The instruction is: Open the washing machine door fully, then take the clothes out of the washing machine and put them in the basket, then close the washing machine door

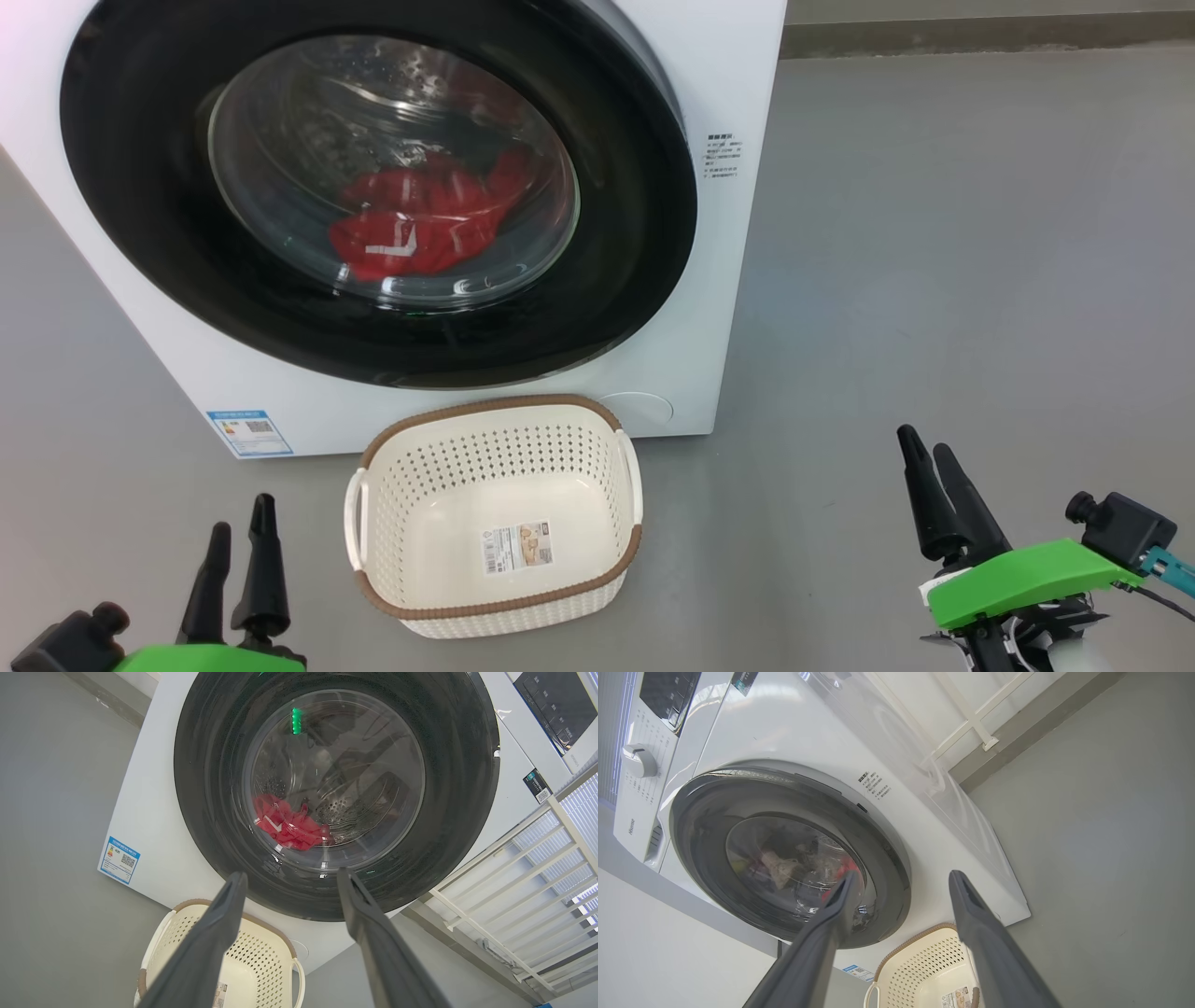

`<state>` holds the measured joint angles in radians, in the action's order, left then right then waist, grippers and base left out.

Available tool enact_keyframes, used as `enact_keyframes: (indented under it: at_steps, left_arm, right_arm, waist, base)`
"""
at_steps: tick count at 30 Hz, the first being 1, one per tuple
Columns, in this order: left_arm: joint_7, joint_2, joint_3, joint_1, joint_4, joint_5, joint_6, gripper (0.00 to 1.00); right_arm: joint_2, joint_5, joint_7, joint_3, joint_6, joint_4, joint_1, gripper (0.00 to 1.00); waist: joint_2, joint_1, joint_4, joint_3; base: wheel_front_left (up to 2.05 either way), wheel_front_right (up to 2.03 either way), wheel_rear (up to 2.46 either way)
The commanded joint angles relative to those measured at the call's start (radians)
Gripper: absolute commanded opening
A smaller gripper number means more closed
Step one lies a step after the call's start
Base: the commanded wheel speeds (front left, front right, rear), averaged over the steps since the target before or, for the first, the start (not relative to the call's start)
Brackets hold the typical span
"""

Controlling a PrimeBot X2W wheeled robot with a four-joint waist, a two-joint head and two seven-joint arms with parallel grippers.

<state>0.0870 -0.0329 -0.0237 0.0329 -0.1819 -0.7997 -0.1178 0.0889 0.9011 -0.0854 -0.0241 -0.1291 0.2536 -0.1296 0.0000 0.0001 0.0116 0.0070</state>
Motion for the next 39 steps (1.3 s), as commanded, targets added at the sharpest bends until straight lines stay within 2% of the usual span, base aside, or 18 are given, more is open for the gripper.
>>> enact_keyframes:
  at_steps: [1,39]
  left_arm:
    - [0.016,-0.017,-0.015,0.046,0.036,0.042,0.004,1.00]
    - [0.124,-0.017,-0.010,0.046,0.099,0.499,0.005,1.00]
  right_arm:
    - [0.005,-0.046,-0.017,-0.025,-0.001,-0.023,-0.053,1.00]
    - [0.032,-0.468,-0.126,-0.117,-0.001,-0.023,-0.099,1.00]
  waist:
    - [0.0000,0.0000,0.001,0.000]
    - [0.0000,0.0000,0.009,-0.010]
  base:
    - [0.00,0.00,0.00]
    - [0.00,0.00,0.00]
